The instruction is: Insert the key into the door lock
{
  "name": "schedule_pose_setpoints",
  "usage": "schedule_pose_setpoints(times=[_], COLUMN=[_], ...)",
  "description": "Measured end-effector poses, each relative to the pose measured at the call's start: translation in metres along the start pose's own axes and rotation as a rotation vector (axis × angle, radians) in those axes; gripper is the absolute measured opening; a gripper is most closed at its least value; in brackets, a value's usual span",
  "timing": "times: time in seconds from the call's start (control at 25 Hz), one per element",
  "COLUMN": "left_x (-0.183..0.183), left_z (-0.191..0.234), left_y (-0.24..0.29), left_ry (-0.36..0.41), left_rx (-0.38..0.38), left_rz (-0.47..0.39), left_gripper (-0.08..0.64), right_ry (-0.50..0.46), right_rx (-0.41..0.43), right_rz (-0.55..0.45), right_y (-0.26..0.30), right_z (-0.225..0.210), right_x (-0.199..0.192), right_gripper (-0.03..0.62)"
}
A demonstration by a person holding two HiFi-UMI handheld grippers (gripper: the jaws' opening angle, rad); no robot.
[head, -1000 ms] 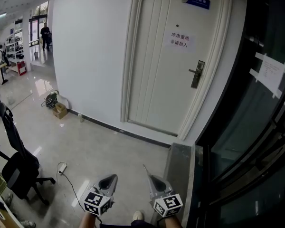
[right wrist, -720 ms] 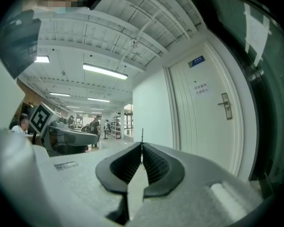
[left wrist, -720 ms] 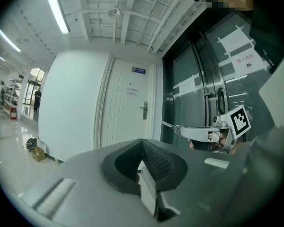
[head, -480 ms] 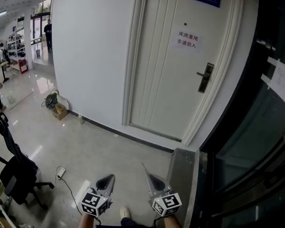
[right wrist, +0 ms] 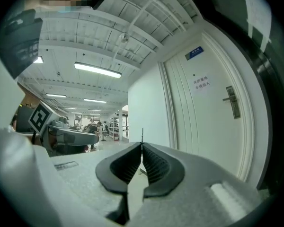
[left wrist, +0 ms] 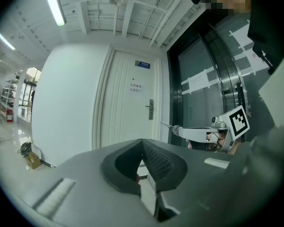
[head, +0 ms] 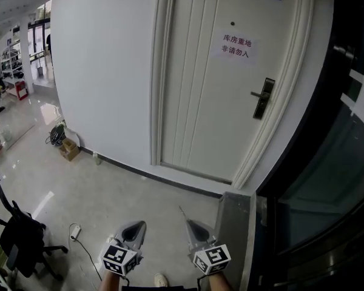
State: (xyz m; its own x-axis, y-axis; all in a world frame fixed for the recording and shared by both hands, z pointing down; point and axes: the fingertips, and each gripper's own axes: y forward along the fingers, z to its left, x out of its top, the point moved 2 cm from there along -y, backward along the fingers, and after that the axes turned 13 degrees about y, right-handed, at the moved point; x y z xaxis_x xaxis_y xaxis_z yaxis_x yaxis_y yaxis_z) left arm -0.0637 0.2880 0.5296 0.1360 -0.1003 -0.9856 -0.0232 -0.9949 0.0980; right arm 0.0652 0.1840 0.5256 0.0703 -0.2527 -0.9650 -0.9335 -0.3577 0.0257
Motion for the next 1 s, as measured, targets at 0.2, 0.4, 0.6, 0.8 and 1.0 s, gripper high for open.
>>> schedule_pose_setpoints(times=[0.2,0.4,0.6,0.8,1.0], left_x=[0.002,0.004,0.003,-0.001,-0.005], left_z=[0.013,0.025,0.036,0.057,0.085], left_y=[0.032,0.054,0.079,0.111,0.156], left_ry=[0.006,0.004,0.004,0.002,-0.001], left_rx=[-0.009,-0.015,-0.032,-0.053,-0.093], left_rz=[-0.004,-0.001,-0.012,-0.025,-0.033], left_gripper=[0.002,0.002,0.002,0.002,0.002], right_ry=[0.000,0.004,0.005,0.006,-0.009], right_rx=[-0.014,-0.033,-0.051,-0.075,-0.111], right_rz=[-0.015,-0.007,-0.008,0.002,-0.025], right_y=[0.021,0.035,0.052,0.077,0.113], right_z=[-0.025,-0.042,-0.059,-0.078,-0.102], right_x=[0.010,0.013,0.015,0.013,0.021], right_gripper=[0.011,0.011,0.011,0.011,0.011])
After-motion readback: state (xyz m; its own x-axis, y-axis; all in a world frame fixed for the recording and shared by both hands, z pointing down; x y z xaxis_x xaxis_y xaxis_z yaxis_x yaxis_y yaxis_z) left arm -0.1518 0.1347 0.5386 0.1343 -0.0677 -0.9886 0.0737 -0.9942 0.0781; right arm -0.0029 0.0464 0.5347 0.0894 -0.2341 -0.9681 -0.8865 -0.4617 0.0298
